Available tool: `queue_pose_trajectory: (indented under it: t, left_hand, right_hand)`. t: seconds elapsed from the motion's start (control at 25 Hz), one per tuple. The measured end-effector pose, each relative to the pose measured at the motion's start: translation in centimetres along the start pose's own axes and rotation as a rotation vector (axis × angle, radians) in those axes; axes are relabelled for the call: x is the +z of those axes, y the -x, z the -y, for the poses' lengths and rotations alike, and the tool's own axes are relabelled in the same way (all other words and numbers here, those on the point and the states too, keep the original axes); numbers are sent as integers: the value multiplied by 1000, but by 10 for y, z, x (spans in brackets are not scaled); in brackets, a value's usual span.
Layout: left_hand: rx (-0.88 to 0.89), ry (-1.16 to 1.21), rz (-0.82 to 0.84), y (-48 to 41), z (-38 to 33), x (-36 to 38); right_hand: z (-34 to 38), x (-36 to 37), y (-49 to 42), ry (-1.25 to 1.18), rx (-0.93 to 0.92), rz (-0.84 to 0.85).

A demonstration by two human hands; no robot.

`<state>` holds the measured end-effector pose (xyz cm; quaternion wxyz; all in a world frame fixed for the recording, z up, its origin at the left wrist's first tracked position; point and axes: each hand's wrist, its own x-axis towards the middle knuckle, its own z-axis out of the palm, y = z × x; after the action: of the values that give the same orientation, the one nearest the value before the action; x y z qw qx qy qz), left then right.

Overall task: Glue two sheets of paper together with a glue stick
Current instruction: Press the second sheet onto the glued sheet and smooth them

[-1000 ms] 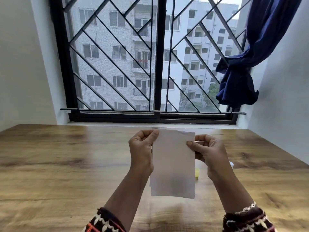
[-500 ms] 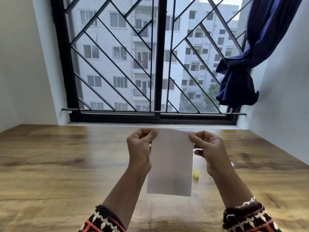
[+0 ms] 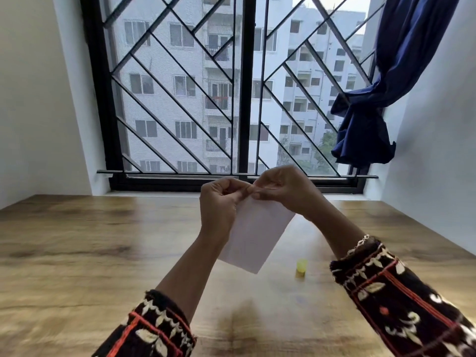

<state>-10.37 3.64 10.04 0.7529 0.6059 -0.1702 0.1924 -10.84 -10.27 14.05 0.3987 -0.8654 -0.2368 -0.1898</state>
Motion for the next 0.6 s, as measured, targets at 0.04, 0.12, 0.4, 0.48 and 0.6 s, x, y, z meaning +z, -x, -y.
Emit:
queue_pose_trajectory:
  t: [0.04, 0.12, 0.4, 0.48, 0.6]
  left_hand:
    - [3, -2, 14, -1, -2, 0]
    - [3, -2, 38, -3, -4, -3]
    - [8, -26, 16, -2, -3, -2]
    - [-10, -19, -32, -4, -1, -4]
    - [-18, -23, -76, -7, 0, -7]
  right_hand:
    - [1, 0, -3, -6, -6, 10]
    - [3, -1, -7, -35, -11, 34]
    - [4, -7, -8, -46, 41, 93]
    - [-2, -11, -6, -57, 79, 93]
    - [-11, -19, -1, -85, 123, 89]
